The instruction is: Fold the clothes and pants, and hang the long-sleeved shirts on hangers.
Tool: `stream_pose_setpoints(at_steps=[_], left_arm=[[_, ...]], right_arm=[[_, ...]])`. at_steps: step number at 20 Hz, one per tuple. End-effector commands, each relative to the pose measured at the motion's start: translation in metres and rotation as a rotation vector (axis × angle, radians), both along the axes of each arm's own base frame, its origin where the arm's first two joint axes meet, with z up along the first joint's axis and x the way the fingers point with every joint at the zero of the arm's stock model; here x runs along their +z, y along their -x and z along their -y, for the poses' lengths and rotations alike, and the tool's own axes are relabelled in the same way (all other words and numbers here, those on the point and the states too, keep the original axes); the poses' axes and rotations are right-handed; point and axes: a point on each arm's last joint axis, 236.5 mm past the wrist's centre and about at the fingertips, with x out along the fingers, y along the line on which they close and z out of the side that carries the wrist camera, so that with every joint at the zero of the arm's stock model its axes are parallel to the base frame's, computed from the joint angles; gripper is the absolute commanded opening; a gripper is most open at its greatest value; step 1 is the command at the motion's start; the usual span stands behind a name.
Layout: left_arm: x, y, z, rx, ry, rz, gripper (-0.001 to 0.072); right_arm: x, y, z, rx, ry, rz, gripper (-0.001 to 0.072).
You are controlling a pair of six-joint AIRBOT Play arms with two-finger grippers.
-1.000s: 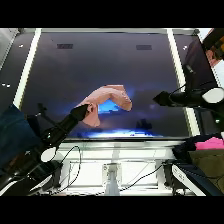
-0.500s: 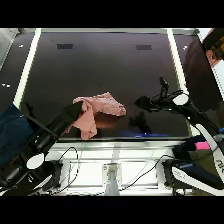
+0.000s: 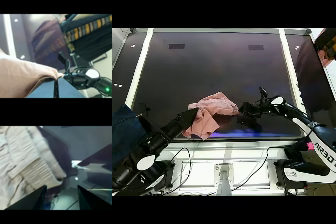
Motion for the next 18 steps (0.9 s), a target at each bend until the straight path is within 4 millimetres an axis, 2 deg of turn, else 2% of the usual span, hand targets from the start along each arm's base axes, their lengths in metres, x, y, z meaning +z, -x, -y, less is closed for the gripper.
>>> stream_pose_setpoints(at_steps=[1, 3, 6, 15, 16, 18], left_arm=[[-0.003, -0.003, -0.005, 0.016, -0.019, -0.004, 0.0017], [-0.003, -0.005, -0.007, 0.023, -0.019, -0.004, 0.0017], [-0.003, -0.005, -0.007, 0.023, -0.019, -0.004, 0.0017], [-0.003, -0.005, -0.007, 0.023, -0.020, -0.003, 0.0018], [-0.003, -0.005, -0.007, 0.023, -0.019, -0.003, 0.0018], [-0.003, -0.005, -0.007, 0.023, -0.020, -0.004, 0.0018]], right_arm=[[-0.004, -0.010, -0.014, -0.001, -0.048, -0.014, 0.0462], [0.006, -0.015, -0.028, 0.020, -0.114, -0.029, 0.0463], [0.010, -0.013, -0.036, 0.053, -0.142, -0.054, 0.0464], [0.000, -0.003, -0.028, 0.099, -0.088, -0.076, 0.0448], [0.001, -0.003, -0.029, 0.097, -0.090, -0.076, 0.0430], [0.004, -0.004, -0.036, 0.072, -0.113, -0.086, 0.0321]])
